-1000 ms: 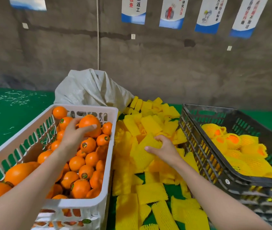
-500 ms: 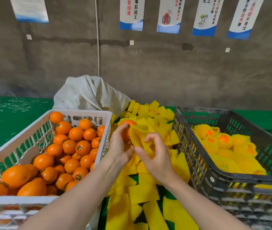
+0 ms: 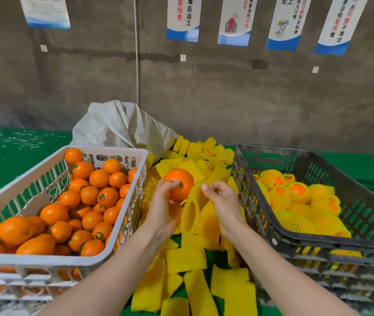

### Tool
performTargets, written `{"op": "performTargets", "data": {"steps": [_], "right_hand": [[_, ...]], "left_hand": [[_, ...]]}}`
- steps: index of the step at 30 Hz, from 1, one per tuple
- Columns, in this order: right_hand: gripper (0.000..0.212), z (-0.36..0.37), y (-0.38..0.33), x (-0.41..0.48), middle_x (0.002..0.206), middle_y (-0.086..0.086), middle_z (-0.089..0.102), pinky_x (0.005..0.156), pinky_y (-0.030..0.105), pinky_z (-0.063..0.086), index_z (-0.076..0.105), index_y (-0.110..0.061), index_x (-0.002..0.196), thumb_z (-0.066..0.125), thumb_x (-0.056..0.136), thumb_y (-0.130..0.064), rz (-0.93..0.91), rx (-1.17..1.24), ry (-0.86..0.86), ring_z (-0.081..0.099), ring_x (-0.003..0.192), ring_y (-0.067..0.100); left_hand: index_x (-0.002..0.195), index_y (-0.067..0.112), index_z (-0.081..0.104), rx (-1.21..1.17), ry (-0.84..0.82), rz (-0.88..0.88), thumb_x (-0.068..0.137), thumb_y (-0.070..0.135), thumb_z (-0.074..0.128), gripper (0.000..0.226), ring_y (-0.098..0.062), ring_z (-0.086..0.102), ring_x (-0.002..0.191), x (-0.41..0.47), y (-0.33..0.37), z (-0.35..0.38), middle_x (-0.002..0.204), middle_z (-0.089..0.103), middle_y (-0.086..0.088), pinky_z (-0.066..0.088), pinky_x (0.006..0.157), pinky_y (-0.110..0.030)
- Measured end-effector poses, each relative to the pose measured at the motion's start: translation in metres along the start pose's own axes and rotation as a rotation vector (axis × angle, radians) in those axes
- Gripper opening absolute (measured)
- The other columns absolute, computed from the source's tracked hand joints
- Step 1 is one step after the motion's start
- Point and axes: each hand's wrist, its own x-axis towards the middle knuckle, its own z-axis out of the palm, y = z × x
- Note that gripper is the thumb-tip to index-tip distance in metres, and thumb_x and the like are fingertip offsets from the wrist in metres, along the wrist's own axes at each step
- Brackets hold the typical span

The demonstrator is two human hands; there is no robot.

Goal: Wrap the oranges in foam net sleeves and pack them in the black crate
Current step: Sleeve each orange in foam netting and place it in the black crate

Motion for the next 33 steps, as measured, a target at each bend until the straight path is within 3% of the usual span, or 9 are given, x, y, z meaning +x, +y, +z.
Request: {"op": "performTargets", "data": {"steps": [4, 8, 11, 14, 17, 20, 24, 29, 33], "right_hand": [[0.023, -0.016, -0.003, 0.002, 0.112, 0.019, 0.060, 0.099, 0.040, 0.043, 0.050, -0.003, 0.118, 0.044, 0.097, -0.009, -0.005, 0.206, -0.193, 0.057, 0.105, 0.027], [0.017, -0.022, -0.012, -0.006, 0.075, 0.003, 0.067, 0.064, 0.022, 0.053, 0.054, -0.007, 0.099, 0.039, 0.093, -0.001, 0.034, 0.324, -0.544, 0.063, 0.065, 0.011], [0.020, -0.016, -0.011, -0.013, 0.070, -0.002, 0.065, 0.058, 0.016, 0.049, 0.054, -0.009, 0.096, 0.037, 0.094, 0.002, 0.028, 0.181, -0.685, 0.061, 0.060, 0.004], [0.013, -0.008, -0.013, -0.018, 0.074, 0.002, 0.054, 0.056, 0.013, 0.041, 0.053, -0.001, 0.098, 0.043, 0.096, -0.010, -0.158, -0.028, -0.603, 0.052, 0.057, -0.004], [0.056, -0.006, -0.008, -0.019, 0.068, -0.009, 0.048, 0.059, 0.025, 0.039, 0.056, -0.009, 0.097, 0.037, 0.087, -0.060, -0.443, -0.353, -0.414, 0.048, 0.061, 0.005], [0.032, -0.012, 0.004, -0.011, 0.069, -0.003, 0.053, 0.061, 0.037, 0.041, 0.056, -0.018, 0.102, 0.033, 0.098, -0.040, -0.562, -0.541, -0.179, 0.054, 0.067, 0.021], [0.043, -0.016, 0.010, -0.001, 0.074, 0.000, 0.057, 0.061, 0.040, 0.043, 0.050, -0.019, 0.106, 0.023, 0.088, -0.046, -0.529, -0.570, -0.073, 0.058, 0.073, 0.027], [0.044, -0.014, 0.008, -0.004, 0.077, -0.006, 0.056, 0.063, 0.036, 0.041, 0.045, -0.024, 0.097, 0.020, 0.091, -0.059, -0.494, -0.412, -0.079, 0.056, 0.074, 0.017], [0.018, -0.015, 0.001, -0.005, 0.073, 0.004, 0.048, 0.065, 0.034, 0.036, 0.051, -0.012, 0.080, 0.045, 0.097, -0.016, -0.260, -0.025, -0.107, 0.045, 0.075, 0.023]], "left_hand": [[0.131, 0.025, 0.047, 0.069, 0.030, 0.042, 0.077, 0.010, 0.064, 0.058, -0.029, 0.067, 0.088, -0.004, -0.002, 0.000, 0.117, 0.061, -0.015, 0.055, 0.064, -0.039], [0.140, 0.009, 0.040, -0.012, 0.027, -0.042, 0.092, 0.017, 0.052, 0.050, -0.040, 0.055, 0.115, -0.006, -0.004, 0.010, 0.135, 0.050, -0.025, 0.045, 0.093, -0.050], [0.142, 0.008, 0.037, 0.085, 0.076, -0.043, 0.093, 0.008, 0.052, 0.052, -0.025, 0.062, 0.088, -0.005, -0.010, 0.016, 0.116, 0.057, -0.012, 0.055, 0.067, -0.029], [0.136, 0.010, 0.040, 0.166, 0.116, 0.000, 0.086, -0.006, 0.057, 0.055, -0.017, 0.064, 0.056, -0.008, -0.020, 0.017, 0.081, 0.063, -0.007, 0.047, 0.038, -0.018], [0.136, 0.016, 0.041, 0.128, 0.123, -0.011, 0.088, 0.000, 0.058, 0.053, -0.020, 0.067, 0.055, -0.012, -0.026, 0.018, 0.079, 0.064, -0.013, 0.051, 0.041, -0.023], [0.131, 0.017, 0.047, 0.050, 0.085, 0.007, 0.092, 0.009, 0.055, 0.041, -0.016, 0.070, 0.060, -0.011, -0.029, 0.021, 0.087, 0.067, -0.012, 0.053, 0.046, -0.025], [0.127, 0.018, 0.051, -0.024, 0.027, 0.059, 0.093, 0.018, 0.054, 0.034, -0.021, 0.071, 0.086, -0.008, -0.030, 0.020, 0.105, 0.067, -0.014, 0.056, 0.063, -0.033], [0.131, 0.027, 0.049, 0.194, -0.111, 0.068, 0.064, 0.030, 0.076, 0.073, -0.027, 0.064, 0.106, -0.007, -0.023, 0.009, 0.124, 0.060, -0.013, 0.055, 0.074, -0.034], [0.127, 0.026, 0.054, 0.118, -0.184, 0.033, 0.068, 0.019, 0.081, 0.065, -0.026, 0.069, 0.098, -0.003, -0.015, -0.001, 0.110, 0.070, -0.011, 0.056, 0.071, -0.036]]}}
